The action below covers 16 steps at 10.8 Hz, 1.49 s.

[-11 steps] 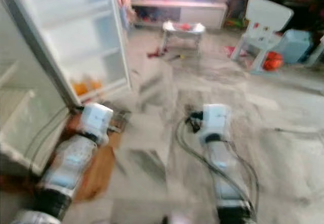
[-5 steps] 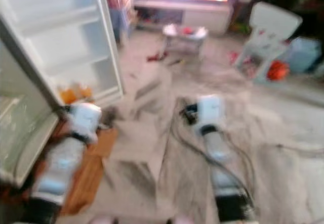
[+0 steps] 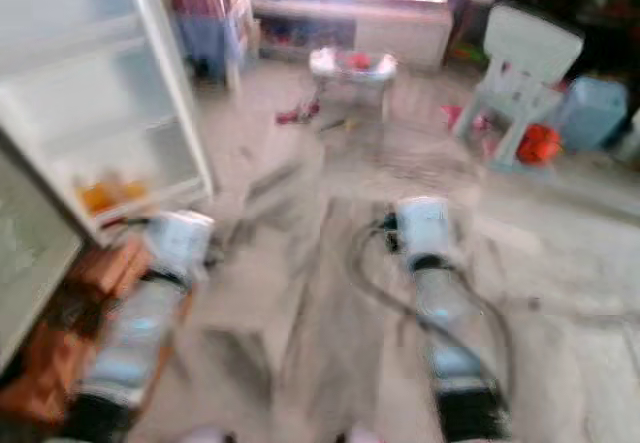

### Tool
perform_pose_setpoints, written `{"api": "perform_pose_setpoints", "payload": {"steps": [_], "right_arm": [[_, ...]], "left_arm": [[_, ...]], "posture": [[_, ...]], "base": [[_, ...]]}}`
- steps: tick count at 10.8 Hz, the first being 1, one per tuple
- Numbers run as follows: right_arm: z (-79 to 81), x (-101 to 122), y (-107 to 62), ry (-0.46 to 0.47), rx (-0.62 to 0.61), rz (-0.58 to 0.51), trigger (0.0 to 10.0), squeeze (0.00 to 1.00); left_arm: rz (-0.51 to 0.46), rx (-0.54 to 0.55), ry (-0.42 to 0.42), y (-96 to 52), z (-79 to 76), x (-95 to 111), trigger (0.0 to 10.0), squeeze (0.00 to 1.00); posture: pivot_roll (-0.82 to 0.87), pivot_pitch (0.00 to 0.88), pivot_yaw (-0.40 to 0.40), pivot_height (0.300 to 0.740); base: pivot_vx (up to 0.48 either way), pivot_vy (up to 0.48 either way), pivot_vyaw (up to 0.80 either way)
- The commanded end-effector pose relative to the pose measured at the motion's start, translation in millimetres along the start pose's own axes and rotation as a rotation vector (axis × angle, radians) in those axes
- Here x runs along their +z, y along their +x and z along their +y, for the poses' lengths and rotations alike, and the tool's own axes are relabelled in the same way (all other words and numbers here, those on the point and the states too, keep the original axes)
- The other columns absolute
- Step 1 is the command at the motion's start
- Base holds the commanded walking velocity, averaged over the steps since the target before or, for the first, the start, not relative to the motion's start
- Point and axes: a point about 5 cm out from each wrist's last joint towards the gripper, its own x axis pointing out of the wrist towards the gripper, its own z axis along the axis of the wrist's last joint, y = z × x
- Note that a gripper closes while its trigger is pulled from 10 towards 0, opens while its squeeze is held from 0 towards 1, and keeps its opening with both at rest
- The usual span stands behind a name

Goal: Restocking fridge

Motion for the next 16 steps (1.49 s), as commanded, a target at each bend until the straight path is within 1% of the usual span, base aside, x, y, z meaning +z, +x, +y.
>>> {"api": "perform_pose_setpoints", "payload": {"steps": [1, 2, 3, 4, 5, 7, 9, 10, 11, 12, 13, 16], "right_arm": [[3.3, 7.4, 2.3, 0.063, -0.008, -0.006, 10.0, 0.0], [0.2, 10.2, 0.1, 0.08, -0.037, -0.037, 10.0, 0.0], [0.1, 10.6, -0.2, 0.096, -0.041, -0.039, 10.0, 0.0], [-1.2, 14.3, 0.1, 0.101, -0.054, -0.045, 10.0, 0.0], [-2.1, 14.6, 0.7, 0.084, -0.06, -0.052, 10.0, 0.0], [-0.2, 14.0, 1.0, 0.111, -0.043, -0.049, 10.0, 0.0], [2.7, 14.8, -1.6, 0.11, -0.037, -0.051, 10.0, 0.0], [3.2, 15.7, -2.0, 0.109, -0.033, -0.055, 10.0, 0.0], [3.3, 17.0, -1.5, 0.106, -0.034, -0.059, 10.0, 0.0], [3.9, 18.4, 0.2, 0.098, -0.029, -0.07, 10.0, 0.0], [4.5, 19.0, 0.5, 0.096, -0.024, -0.076, 10.0, 0.0], [8.9, 19.5, -0.4, 0.105, -0.017, -0.075, 10.0, 0.0]], "left_arm": [[0.019, 0.051, -0.024, -1.6, 16.2, -3.8, 10.0, 0.0], [0.009, 0.038, -0.027, 0.6, 14.8, -1.6, 10.0, 0.0], [0.001, 0.026, -0.031, 1.5, 13.3, -0.2, 10.0, 0.0], [0.001, 0.028, -0.052, 2.5, 14.4, 0.2, 10.0, 0.0], [0.003, 0.033, -0.053, 3.1, 16.4, 0.0, 10.0, 0.0], [-0.015, 0.043, -0.075, 7.0, 20.5, 2.9, 10.0, 0.0], [-0.014, 0.074, -0.068, 7.0, 22.3, 0.9, 10.0, 0.0], [-0.027, 0.111, -0.04, 5.9, 23.3, 0.6, 10.0, 0.0], [-0.027, 0.104, -0.059, 5.8, 22.7, 0.6, 10.0, 0.0], [-0.013, 0.107, -0.104, 7.2, 23.8, 0.3, 10.0, 0.0], [-0.001, 0.119, -0.126, 7.8, 24.7, -0.8, 10.0, 0.0], [-0.008, 0.106, -0.122, 7.1, 24.8, -1.4, 10.0, 0.0]], "posture": [[0.01, 0.012, 0.012, 0.74], [0.01, 0.012, 0.011, 0.74], [0.01, 0.012, 0.013, 0.74], [0.0, 0.01, 0.019, 0.74], [0.0, 0.011, 0.02, 0.74], [-0.01, 0.02, 0.019, 0.74], [-0.01, 0.03, 0.014, 0.74], [-0.01, 0.034, 0.015, 0.74], [-0.01, 0.036, 0.014, 0.74], [-0.01, 0.036, 0.014, 0.74], [-0.01, 0.036, 0.014, 0.74], [-0.01, 0.037, 0.015, 0.74]], "base": [[0.262, -0.401, 0.0], [0.3, -0.371, 0.0], [0.33, -0.345, 0.0], [0.48, 0.0, -0.8], [0.48, 0.0, -0.8], [0.48, 0.0, -0.8], [0.454, 0.0, -0.8], [0.431, 0.0, -0.8], [0.431, 0.0, -0.8], [0.431, 0.0, -0.8], [0.428, 0.0, -0.8], [0.29, 0.381, -0.8]]}}
